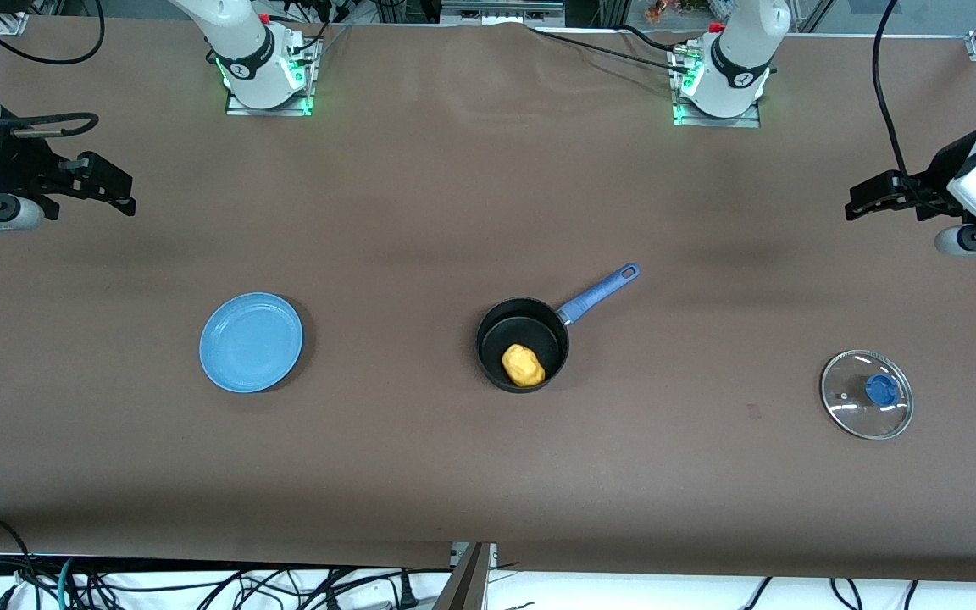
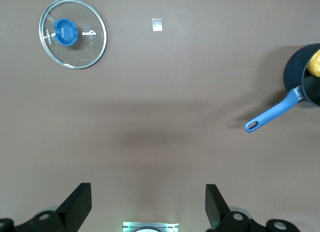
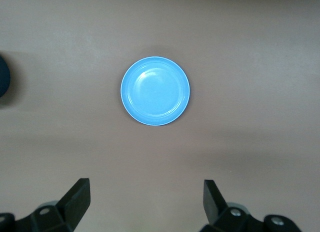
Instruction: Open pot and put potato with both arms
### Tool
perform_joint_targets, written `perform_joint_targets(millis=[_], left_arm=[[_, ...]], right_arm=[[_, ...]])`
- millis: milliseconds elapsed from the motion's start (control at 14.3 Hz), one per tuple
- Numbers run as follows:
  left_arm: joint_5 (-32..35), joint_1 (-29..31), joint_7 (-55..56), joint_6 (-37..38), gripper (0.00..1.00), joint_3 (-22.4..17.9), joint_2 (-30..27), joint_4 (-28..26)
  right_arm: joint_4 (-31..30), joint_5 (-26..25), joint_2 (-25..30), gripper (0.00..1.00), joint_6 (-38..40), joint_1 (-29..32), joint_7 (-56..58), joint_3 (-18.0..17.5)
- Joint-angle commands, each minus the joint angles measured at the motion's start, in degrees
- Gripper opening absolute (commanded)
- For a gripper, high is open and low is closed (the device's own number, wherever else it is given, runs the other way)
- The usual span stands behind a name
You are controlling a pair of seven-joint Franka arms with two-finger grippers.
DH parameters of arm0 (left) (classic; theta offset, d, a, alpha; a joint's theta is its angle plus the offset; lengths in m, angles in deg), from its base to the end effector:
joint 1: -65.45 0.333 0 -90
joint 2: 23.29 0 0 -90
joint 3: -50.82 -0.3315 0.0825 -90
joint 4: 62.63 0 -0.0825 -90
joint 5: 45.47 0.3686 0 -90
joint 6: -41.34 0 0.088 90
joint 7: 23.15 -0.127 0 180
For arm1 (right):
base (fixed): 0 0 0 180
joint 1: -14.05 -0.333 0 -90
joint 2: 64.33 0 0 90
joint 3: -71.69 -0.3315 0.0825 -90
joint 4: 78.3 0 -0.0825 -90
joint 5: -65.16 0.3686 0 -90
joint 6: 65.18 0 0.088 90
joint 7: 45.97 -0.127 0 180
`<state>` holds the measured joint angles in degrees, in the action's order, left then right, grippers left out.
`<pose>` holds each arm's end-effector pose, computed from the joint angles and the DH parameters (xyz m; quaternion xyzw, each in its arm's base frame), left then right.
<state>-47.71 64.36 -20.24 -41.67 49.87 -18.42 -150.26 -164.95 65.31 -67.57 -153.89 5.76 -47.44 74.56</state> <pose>0.5480 -0.0071 0.5830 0.9961 0.0233 -0.0832 0.0166 0.5523 0.0536 0.6138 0.9994 0.0345 -0.0102 0.0007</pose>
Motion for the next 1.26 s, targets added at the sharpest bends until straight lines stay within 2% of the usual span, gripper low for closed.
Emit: perform_joint_targets(millis=[0,630,1190], left_arm=[[-0.4,-0.2,-1.2,1.7,1.0,-0.5,1.8,3.3],[-0.7,-0.3,-1.2,1.7,1.0,-0.5,2.1,3.6],[-0.7,-0.3,-1.2,2.4,1.0,-0.5,4.7,7.8]], right_arm=[[0.6,-0.8,-0.1,1.0,0.8,0.3,0.1,-0.2],[0.7,-0.7,0.0,1.0,0.5,0.0,0.0,-0.5],[0.8,-0.7,-0.1,1.0,0.5,0.0,0.0,-0.5]])
